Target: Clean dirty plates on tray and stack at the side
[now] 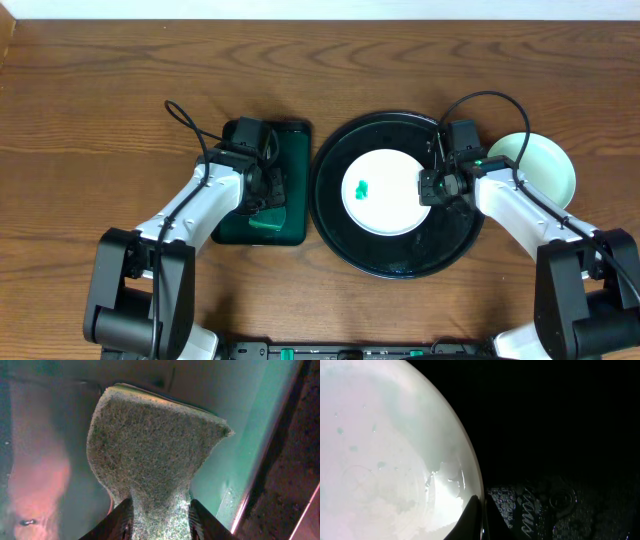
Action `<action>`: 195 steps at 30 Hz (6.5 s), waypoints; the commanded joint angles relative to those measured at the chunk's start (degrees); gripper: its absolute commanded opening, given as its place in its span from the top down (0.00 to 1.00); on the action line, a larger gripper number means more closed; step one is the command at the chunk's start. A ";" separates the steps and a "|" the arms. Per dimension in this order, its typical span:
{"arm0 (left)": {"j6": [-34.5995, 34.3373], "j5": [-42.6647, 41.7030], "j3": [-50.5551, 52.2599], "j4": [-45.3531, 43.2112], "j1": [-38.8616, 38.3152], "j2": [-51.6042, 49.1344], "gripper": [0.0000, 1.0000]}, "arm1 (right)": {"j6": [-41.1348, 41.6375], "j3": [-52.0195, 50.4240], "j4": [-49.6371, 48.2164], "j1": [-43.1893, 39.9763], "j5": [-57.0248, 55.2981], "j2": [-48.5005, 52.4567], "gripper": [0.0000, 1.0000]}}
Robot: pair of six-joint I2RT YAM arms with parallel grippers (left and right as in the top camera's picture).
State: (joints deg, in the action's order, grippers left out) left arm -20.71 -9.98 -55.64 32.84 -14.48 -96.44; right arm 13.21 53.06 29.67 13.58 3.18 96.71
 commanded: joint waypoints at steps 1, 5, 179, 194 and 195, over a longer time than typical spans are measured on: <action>0.33 0.39 1.11 -0.81 -0.39 -1.95 0.62 | 0.09 -0.39 -0.13 0.46 0.33 0.07 0.98; 0.33 0.55 1.22 -1.62 -0.39 -3.43 0.63 | 0.07 -0.39 -0.13 0.46 0.33 0.07 0.98; -14.53 6.62 -34.05 13.49 -23.52 -23.78 0.93 | 6.12 -2.12 -4.20 0.46 10.56 0.04 0.99; -14.53 4.55 -19.34 1.75 -23.58 -23.78 0.93 | 4.20 -2.19 -4.63 0.52 10.38 0.04 0.99; -14.51 4.17 -19.17 1.77 -23.58 -23.78 0.92 | 3.82 -2.19 -4.63 0.61 10.40 0.04 0.99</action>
State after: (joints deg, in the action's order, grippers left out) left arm -35.77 -5.17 -79.22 33.12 -38.35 -116.25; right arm 18.55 51.18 25.47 13.58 12.08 96.71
